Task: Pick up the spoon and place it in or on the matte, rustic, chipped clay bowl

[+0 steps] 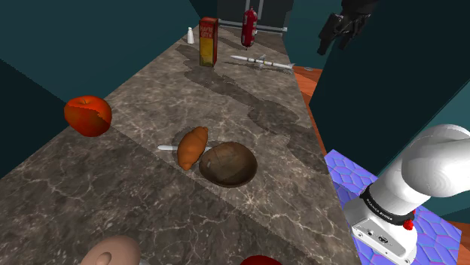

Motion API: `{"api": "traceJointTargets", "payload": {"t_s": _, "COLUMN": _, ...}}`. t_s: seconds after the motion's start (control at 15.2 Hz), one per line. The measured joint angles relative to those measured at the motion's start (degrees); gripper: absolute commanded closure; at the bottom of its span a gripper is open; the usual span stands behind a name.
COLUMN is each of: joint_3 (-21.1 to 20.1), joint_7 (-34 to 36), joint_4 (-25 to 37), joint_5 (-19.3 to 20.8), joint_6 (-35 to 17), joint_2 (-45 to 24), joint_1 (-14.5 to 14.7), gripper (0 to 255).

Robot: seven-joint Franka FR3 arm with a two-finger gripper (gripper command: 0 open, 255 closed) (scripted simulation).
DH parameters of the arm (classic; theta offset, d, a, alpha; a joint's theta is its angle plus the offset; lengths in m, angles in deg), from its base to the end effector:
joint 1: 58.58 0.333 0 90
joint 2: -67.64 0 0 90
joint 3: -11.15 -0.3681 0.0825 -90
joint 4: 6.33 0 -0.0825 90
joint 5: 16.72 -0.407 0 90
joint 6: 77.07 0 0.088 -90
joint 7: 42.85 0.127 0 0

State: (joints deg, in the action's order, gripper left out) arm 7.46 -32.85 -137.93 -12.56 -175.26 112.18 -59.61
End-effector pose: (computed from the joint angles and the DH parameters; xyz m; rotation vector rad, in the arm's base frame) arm 0.3137 0.0148 0.6489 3.0211 -0.2100 0.3102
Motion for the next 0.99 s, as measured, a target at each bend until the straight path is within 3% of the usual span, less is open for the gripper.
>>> {"api": "traceJointTargets", "payload": {"t_s": 0.26, "joint_3": -0.69, "joint_7": -0.47, "joint_4": 0.92, "joint_5": -0.91, "joint_6": -1.88, "joint_2": -3.91, "joint_1": 1.07, "gripper": 0}}
{"api": "traceJointTargets", "payload": {"t_s": 0.99, "joint_3": -4.42, "joint_7": -3.84, "joint_4": 9.61, "joint_5": -4.70, "joint_6": -8.40, "joint_2": -24.60, "joint_1": 6.01, "gripper": 0}}
